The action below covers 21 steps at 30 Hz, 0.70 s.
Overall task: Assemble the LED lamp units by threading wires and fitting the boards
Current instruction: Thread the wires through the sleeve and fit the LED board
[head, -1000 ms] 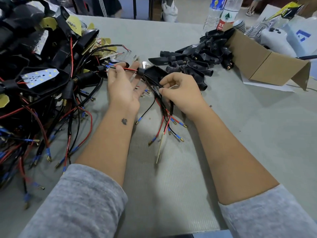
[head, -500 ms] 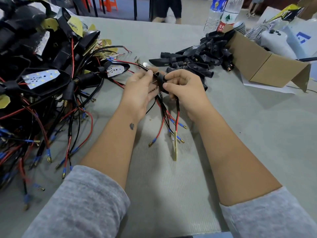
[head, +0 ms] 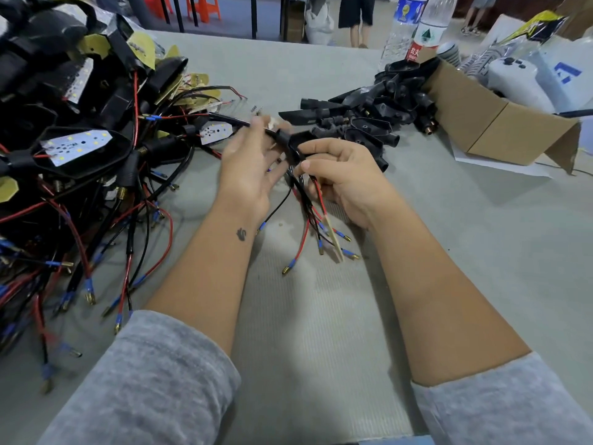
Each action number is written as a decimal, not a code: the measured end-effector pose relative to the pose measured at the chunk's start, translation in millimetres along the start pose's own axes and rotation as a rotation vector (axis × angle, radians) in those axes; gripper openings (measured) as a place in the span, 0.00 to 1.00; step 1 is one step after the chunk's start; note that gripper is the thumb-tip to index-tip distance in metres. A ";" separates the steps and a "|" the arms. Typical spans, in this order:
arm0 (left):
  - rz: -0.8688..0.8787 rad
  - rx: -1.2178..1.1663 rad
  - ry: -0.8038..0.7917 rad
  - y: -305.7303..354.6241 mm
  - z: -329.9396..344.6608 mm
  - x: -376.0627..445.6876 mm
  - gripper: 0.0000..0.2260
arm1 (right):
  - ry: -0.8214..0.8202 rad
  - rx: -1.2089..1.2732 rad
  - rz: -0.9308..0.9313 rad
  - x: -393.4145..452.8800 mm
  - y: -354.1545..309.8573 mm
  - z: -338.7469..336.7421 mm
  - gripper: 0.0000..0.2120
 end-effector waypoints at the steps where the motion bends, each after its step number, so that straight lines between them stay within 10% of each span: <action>1: -0.008 0.064 -0.023 -2.4 2.9 -0.8 0.09 | 0.011 0.017 -0.005 0.2 -0.1 -1.2 0.09; 21: 0.144 -0.170 0.266 16.6 -32.9 3.8 0.09 | -0.102 0.076 0.031 -3.2 -2.9 -3.4 0.17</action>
Point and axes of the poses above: each hand's wrist, its own x-axis towards the middle knuckle, its own z-axis out of the palm, y = z × x, the point moved 7 cm from there along x, towards the middle knuckle, and after that the axes turned 1 degree about z, right-handed, at the moved point
